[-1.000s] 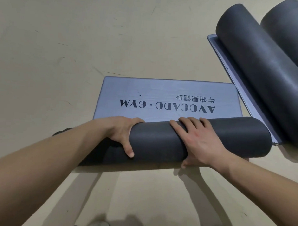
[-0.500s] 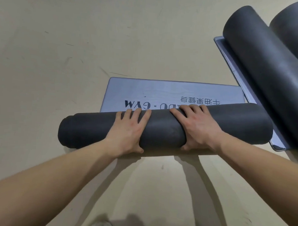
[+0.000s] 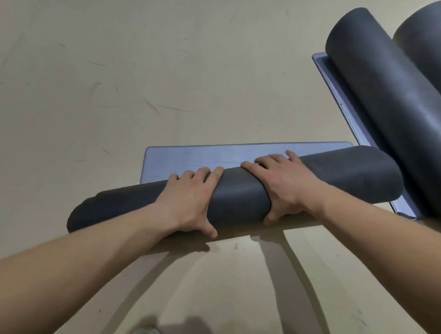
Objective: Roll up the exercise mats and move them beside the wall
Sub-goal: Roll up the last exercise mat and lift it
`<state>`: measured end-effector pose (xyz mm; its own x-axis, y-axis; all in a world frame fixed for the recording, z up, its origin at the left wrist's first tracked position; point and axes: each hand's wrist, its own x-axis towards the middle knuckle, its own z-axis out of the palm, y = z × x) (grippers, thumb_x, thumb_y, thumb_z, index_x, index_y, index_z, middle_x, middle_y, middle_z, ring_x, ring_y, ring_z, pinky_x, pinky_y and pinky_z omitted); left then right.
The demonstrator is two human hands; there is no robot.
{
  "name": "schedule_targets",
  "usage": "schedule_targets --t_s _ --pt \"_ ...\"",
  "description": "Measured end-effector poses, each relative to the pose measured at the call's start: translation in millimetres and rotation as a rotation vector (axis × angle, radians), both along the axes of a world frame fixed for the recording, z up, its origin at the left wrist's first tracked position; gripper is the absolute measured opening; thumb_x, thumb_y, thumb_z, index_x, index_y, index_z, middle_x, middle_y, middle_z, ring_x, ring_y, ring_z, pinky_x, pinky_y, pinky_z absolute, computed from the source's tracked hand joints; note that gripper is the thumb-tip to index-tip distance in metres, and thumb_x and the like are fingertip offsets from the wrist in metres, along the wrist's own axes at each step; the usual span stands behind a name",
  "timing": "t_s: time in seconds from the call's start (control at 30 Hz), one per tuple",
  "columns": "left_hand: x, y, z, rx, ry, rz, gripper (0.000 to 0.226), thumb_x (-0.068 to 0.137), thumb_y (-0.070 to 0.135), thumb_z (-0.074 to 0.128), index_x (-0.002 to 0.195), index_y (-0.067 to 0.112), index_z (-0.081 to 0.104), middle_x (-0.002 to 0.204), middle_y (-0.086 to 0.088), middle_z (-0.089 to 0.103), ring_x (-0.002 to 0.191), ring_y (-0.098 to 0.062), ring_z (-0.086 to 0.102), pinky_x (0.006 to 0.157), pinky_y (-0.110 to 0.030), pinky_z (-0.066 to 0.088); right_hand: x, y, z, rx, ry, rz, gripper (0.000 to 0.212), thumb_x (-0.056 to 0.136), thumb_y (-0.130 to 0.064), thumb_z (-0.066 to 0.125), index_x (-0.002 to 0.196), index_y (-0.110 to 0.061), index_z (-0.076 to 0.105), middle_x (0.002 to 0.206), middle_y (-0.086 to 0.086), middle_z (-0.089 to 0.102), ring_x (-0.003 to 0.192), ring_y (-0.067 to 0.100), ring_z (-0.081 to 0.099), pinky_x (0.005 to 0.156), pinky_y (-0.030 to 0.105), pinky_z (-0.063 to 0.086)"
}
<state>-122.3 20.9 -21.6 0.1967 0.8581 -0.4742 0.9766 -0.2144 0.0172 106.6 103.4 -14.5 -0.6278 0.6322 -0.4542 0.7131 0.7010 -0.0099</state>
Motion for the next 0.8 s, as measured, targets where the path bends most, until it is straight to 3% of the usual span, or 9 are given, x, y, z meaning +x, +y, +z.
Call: schedule_targets --t_s 0.17,0.27,0.37,0.43,0.5,0.57,0.63,0.7,0.8 --pt "-21 42 9 -0.179 -0.193 0.101 0.131 0.054 0.078 0.083 0.157 0.034 0.015 0.139 0.0 0.051 0.121 -0.027 0.056 0.104 -0.044 0.048 -3 -38 -20 0.292 0.069 -0.022 0.118 0.065 -0.042 0.085 0.157 -0.017 0.016 0.153 0.02 0.034 0.141 0.045 0.033 0.113 0.066 0.025" --pt "-21 51 8 -0.222 -0.24 0.172 0.126 0.053 0.076 0.085 0.154 0.034 0.023 0.136 0.004 0.056 0.119 -0.025 0.057 0.102 -0.042 0.048 -2 -8 -19 0.302 0.091 0.079 0.123 0.055 -0.055 0.085 0.155 -0.023 0.02 0.148 0.015 0.039 0.135 0.04 0.04 0.11 0.062 0.03" --pt "-15 33 2 -0.212 -0.324 0.329 0.118 0.053 0.076 0.085 0.149 0.032 0.032 0.13 0.006 0.061 0.113 -0.022 0.06 0.098 -0.039 0.049 0 12 -8 0.264 0.045 0.094 0.124 0.061 -0.05 0.088 0.158 -0.033 0.013 0.159 0.013 0.029 0.147 0.038 0.028 0.116 0.065 0.021" --pt "-15 20 -4 -0.249 -0.456 0.544 0.105 0.057 0.07 0.088 0.142 0.034 0.039 0.125 0.011 0.061 0.109 -0.017 0.059 0.095 -0.034 0.048 1 12 -8 0.324 0.023 -0.029 0.116 0.071 -0.038 0.089 0.16 -0.031 0.015 0.161 0.015 0.027 0.147 0.041 0.027 0.115 0.066 0.026" --pt "-14 5 -11 -0.283 -0.64 0.771 0.085 0.058 0.066 0.091 0.128 0.039 0.05 0.116 0.016 0.064 0.104 -0.013 0.063 0.097 -0.034 0.05 1 2 -11 0.392 0.135 -0.278 0.094 0.081 -0.035 0.085 0.155 -0.023 0.028 0.154 0.019 0.038 0.135 0.044 0.044 0.106 0.06 0.044" --pt "-9 -2 -18 -0.235 -0.749 0.911 0.09 0.049 0.073 0.091 0.126 0.04 0.058 0.114 0.017 0.071 0.103 -0.012 0.069 0.099 -0.038 0.054 -6 -12 -12 0.217 0.324 -0.572 0.065 0.099 -0.043 0.064 0.151 -0.02 0.034 0.146 0.016 0.051 0.122 0.039 0.057 0.096 0.049 0.052" --pt "0 -1 -22 -0.175 -0.766 0.973 0.104 0.038 0.083 0.087 0.129 0.04 0.06 0.114 0.017 0.073 0.102 -0.013 0.071 0.097 -0.04 0.057 -17 -28 -12 -0.16 0.49 -0.74 0.058 0.104 -0.049 0.048 0.152 -0.02 0.035 0.14 0.009 0.059 0.117 0.033 0.062 0.093 0.041 0.05" --pt "11 1 -24 -0.151 -0.767 1.015 0.113 0.035 0.088 0.083 0.133 0.038 0.057 0.115 0.016 0.072 0.101 -0.015 0.071 0.094 -0.041 0.058 -27 -38 -13 -0.369 0.637 -0.801 0.065 0.095 -0.061 0.049 0.147 -0.024 0.035 0.137 0.004 0.061 0.113 0.028 0.063 0.094 0.04 0.052" --pt "26 3 -25 -0.158 -0.784 1.064 0.12 0.035 0.088 0.082 0.137 0.033 0.053 0.118 0.012 0.07 0.102 -0.017 0.07 0.093 -0.043 0.059 -26 -32 -25 -0.412 0.717 -0.881 0.091 0.073 -0.078 0.049 0.15 -0.031 0.03 0.135 0.003 0.058 0.113 0.025 0.063 0.098 0.048 0.054"
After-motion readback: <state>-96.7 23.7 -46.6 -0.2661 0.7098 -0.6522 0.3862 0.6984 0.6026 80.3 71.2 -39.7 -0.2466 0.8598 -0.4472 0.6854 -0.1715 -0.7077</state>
